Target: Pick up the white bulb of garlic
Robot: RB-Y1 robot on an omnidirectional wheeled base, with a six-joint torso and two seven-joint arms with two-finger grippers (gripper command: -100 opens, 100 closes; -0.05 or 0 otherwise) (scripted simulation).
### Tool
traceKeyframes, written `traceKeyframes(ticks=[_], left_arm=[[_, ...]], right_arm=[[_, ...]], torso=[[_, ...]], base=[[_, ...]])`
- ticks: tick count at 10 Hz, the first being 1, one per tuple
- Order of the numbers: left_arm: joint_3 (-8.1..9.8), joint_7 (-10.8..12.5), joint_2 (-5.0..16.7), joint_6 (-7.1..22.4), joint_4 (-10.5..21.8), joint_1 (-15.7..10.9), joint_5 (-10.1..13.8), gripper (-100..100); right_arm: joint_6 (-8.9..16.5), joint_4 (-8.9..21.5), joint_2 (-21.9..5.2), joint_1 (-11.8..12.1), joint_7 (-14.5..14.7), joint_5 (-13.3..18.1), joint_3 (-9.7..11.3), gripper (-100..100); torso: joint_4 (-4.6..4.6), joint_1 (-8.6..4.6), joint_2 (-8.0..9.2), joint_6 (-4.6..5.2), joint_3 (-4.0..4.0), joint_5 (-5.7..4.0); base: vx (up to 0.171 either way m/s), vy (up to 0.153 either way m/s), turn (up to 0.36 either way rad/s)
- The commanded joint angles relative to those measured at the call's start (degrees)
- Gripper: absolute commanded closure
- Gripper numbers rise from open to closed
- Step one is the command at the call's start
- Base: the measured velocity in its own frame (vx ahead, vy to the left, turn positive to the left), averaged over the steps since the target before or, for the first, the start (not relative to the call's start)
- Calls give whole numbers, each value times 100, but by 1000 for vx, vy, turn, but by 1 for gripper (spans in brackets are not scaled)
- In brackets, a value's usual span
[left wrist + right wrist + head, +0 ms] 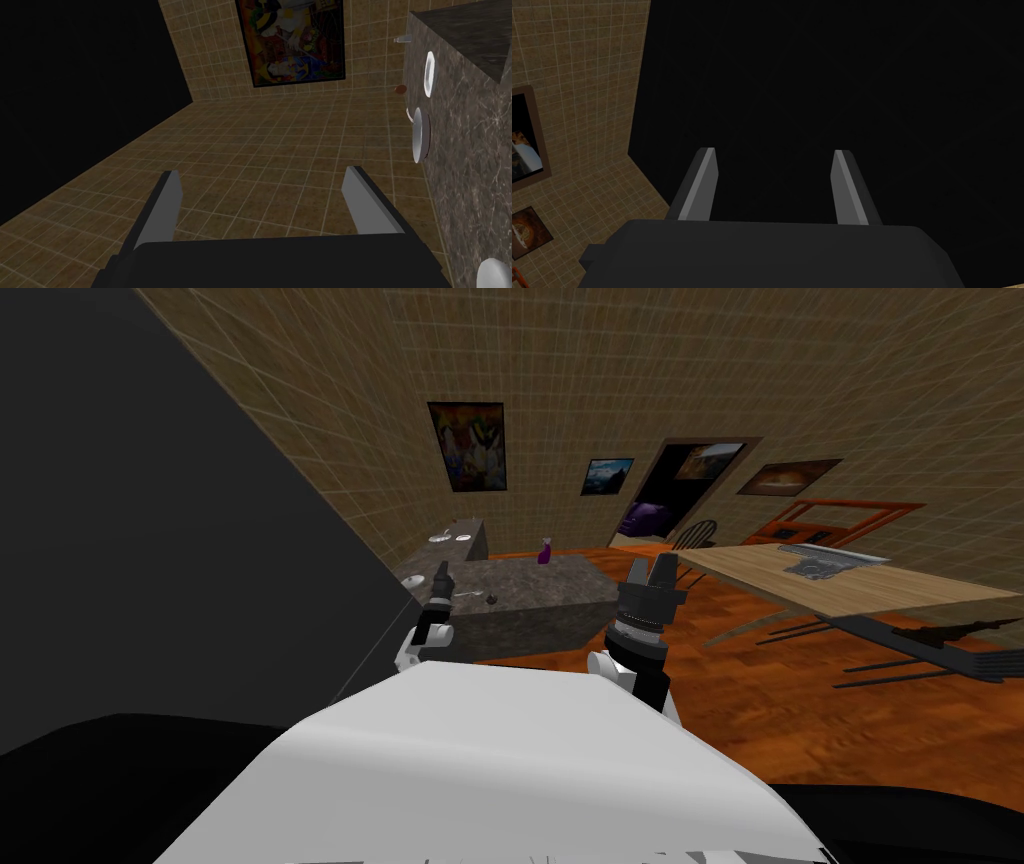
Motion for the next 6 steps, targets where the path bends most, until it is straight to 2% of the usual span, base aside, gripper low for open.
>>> traceKeyframes(ticks=[1, 2, 3, 5, 6], left_arm=[[-6, -3, 47, 286, 286, -286, -5, -100], [-6, -3, 47, 347, 455, -425, -5, -100], [-5, 10, 93, 581, 602, -608, 1, -100], [-5, 10, 93, 672, 798, -767, 1, -100], [-4, 29, 136, 960, 983, -991, 8, -100]], right_arm=[[0, 0, 0, 0, 0, 0, 0, 0], [0, 0, 0, 0, 0, 0, 0, 0], [0, 0, 0, 0, 0, 0, 0, 0], [0, 0, 0, 0, 0, 0, 0, 0], [0, 0, 0, 0, 0, 0, 0, 0]], torso=[[0, 0, 0, 0, 0, 0], [0, 1, -2, 1, -1, 0], [0, -1, 1, 0, 0, 0], [0, -3, 1, 1, 1, -1], [1, -5, 4, 0, 2, -1]], base=[[15, 16, 49], [7, 7, 22], [9, 10, 30], [3, 3, 10], [8, 13, 42]])
